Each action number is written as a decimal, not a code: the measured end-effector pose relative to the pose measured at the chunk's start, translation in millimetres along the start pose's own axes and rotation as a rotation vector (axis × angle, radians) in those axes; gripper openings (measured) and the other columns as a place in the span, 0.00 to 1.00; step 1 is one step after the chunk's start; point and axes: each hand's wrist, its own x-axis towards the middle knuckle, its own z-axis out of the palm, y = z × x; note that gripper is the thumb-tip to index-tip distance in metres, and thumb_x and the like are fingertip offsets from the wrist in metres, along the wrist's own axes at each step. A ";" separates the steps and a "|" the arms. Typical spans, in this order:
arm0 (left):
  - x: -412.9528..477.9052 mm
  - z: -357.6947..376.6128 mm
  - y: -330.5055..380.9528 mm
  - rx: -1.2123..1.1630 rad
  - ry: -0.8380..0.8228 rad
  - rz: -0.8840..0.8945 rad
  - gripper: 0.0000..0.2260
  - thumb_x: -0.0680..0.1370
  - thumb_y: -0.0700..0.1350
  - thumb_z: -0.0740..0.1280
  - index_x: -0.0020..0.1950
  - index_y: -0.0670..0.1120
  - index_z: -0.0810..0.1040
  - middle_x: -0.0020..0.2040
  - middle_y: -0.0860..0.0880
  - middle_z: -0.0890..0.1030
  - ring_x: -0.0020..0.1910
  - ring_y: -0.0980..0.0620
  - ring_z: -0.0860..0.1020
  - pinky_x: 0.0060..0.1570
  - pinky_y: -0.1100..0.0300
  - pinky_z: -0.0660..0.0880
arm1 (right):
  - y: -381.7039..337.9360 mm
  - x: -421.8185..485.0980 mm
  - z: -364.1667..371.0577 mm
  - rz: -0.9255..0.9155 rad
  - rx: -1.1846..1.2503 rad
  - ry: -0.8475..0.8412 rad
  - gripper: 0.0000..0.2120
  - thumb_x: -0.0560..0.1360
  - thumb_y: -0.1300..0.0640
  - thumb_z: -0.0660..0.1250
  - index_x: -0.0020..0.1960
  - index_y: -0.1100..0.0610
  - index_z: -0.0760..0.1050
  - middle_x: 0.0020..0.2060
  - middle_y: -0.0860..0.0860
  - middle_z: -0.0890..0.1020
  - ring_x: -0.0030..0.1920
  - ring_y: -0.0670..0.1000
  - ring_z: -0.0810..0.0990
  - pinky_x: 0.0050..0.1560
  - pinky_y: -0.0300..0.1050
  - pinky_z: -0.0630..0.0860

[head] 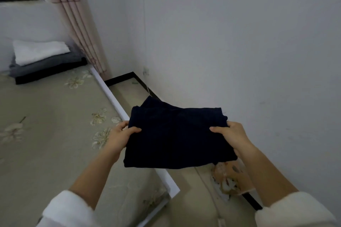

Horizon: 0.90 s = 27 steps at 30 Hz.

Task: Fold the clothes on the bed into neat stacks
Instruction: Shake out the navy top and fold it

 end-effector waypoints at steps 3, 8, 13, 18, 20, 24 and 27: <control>27.5 21.3 7.3 -0.017 0.056 0.000 0.12 0.73 0.43 0.70 0.56 0.49 0.78 0.53 0.47 0.82 0.50 0.47 0.81 0.40 0.55 0.76 | -10.0 53.7 -7.4 0.043 0.032 -0.059 0.09 0.68 0.62 0.76 0.48 0.58 0.81 0.42 0.54 0.85 0.41 0.54 0.84 0.33 0.42 0.79; 92.1 38.9 25.7 -0.061 0.174 0.011 0.11 0.72 0.42 0.71 0.54 0.48 0.80 0.51 0.46 0.83 0.48 0.45 0.82 0.42 0.54 0.76 | -42.4 155.3 -6.4 0.126 -0.036 -0.233 0.11 0.69 0.63 0.70 0.51 0.63 0.81 0.46 0.58 0.85 0.49 0.58 0.83 0.52 0.54 0.80; 164.6 41.4 51.9 -0.073 0.227 0.034 0.10 0.71 0.44 0.72 0.51 0.52 0.81 0.48 0.48 0.84 0.47 0.47 0.83 0.45 0.52 0.78 | -81.0 250.7 14.0 0.093 -0.104 -0.342 0.09 0.70 0.63 0.70 0.50 0.63 0.82 0.45 0.56 0.86 0.48 0.56 0.83 0.49 0.50 0.81; 219.2 41.2 77.0 -0.140 0.309 0.027 0.12 0.71 0.43 0.73 0.53 0.52 0.81 0.49 0.49 0.85 0.48 0.46 0.83 0.46 0.52 0.78 | -122.4 337.0 48.6 0.074 -0.157 -0.409 0.08 0.71 0.63 0.70 0.49 0.61 0.81 0.44 0.56 0.85 0.47 0.56 0.83 0.45 0.47 0.80; 234.9 37.5 86.9 -0.161 0.354 0.026 0.13 0.71 0.43 0.73 0.55 0.52 0.80 0.50 0.48 0.84 0.49 0.46 0.83 0.46 0.53 0.77 | -138.0 366.4 67.8 0.061 -0.182 -0.446 0.08 0.70 0.63 0.70 0.49 0.60 0.81 0.45 0.56 0.85 0.47 0.56 0.83 0.47 0.48 0.80; 263.1 26.7 106.8 -0.199 0.460 0.031 0.12 0.71 0.43 0.72 0.54 0.52 0.80 0.48 0.48 0.85 0.44 0.48 0.84 0.39 0.57 0.77 | -168.2 417.8 113.2 0.026 -0.234 -0.526 0.09 0.70 0.63 0.70 0.50 0.61 0.81 0.45 0.57 0.85 0.47 0.57 0.83 0.45 0.48 0.80; 291.3 17.0 122.9 -0.219 0.538 0.036 0.09 0.72 0.43 0.72 0.51 0.53 0.80 0.46 0.48 0.85 0.41 0.49 0.84 0.35 0.58 0.77 | -190.2 455.6 153.1 0.000 -0.267 -0.578 0.09 0.70 0.63 0.70 0.50 0.62 0.80 0.45 0.58 0.84 0.47 0.58 0.82 0.46 0.48 0.80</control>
